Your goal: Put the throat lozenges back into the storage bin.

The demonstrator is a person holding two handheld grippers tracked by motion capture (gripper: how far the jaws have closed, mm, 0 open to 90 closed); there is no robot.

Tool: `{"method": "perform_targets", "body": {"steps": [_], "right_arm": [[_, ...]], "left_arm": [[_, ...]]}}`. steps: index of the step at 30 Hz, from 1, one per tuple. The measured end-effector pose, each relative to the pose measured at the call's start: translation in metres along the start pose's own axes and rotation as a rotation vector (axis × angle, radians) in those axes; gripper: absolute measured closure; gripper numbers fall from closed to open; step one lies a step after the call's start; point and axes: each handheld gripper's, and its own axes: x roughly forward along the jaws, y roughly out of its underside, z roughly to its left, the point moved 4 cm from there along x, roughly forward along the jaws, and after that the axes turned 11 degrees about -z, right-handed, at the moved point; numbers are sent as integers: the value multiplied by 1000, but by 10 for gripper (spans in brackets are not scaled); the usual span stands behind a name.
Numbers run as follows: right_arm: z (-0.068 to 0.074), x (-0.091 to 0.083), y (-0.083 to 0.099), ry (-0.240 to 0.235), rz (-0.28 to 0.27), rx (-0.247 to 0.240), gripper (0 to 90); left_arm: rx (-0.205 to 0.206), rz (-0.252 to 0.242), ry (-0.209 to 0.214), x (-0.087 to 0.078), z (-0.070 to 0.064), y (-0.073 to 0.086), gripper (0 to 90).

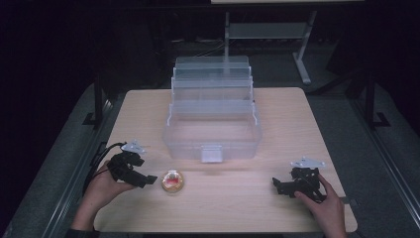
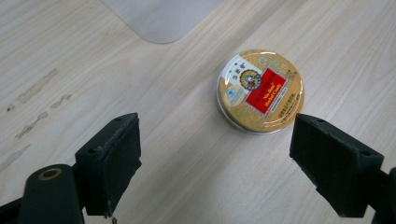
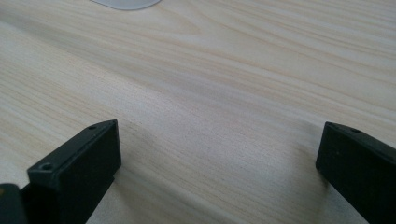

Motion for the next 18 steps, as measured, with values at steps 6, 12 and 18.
{"method": "perform_targets", "body": {"steps": [6, 12, 18], "right_arm": [[0, 0, 0, 0, 0, 0, 0], [0, 0, 0, 0, 0, 0, 0], [0, 0, 0, 0, 0, 0, 0]], "left_arm": [[23, 20, 19, 8, -5, -6, 157], [44, 50, 37, 17, -10, -10, 157], [71, 76, 55, 25, -16, -16, 157]]}}
